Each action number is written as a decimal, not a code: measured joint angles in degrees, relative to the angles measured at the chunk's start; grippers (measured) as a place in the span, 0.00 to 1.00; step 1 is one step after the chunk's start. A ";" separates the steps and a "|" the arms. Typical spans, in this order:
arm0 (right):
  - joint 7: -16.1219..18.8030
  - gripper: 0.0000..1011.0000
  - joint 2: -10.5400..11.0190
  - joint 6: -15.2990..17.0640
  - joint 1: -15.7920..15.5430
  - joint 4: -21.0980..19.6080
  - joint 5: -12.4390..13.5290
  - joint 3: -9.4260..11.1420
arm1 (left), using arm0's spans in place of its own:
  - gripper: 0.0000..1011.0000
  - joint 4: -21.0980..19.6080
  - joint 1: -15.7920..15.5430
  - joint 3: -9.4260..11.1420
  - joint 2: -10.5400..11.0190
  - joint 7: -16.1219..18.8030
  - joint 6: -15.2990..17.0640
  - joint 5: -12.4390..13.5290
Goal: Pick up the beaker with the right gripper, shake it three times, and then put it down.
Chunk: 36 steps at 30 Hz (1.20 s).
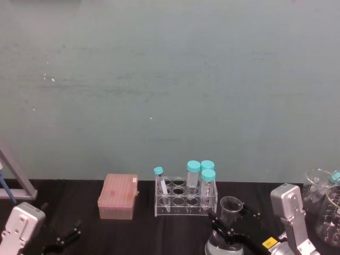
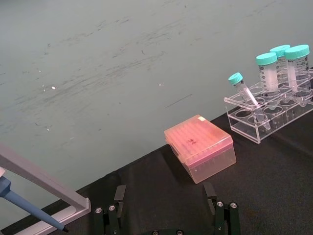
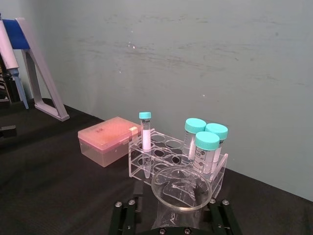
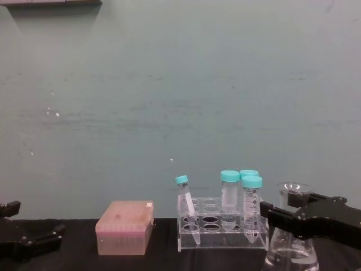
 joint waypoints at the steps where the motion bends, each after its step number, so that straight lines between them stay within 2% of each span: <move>1: -0.01 0.65 0.00 0.00 0.00 -0.01 0.01 0.00 | 0.99 0.00 0.00 0.00 0.00 0.00 0.00 0.00; 7: -0.05 0.46 0.03 0.04 -0.02 -0.05 0.04 0.00 | 0.99 0.00 0.00 0.00 0.00 0.00 0.00 0.00; 9: -0.05 0.45 0.04 0.04 -0.02 -0.06 0.05 0.00 | 0.99 0.00 0.00 0.00 0.00 0.00 0.00 0.00; 22: -0.11 0.45 0.04 0.05 -0.03 -0.08 0.12 0.00 | 0.99 0.00 0.00 0.00 0.00 0.00 0.00 0.00; 36: 0.38 0.45 -0.04 2.45 -2.03 -4.53 0.73 2.78 | 0.99 0.00 0.00 0.00 0.00 0.00 0.00 0.00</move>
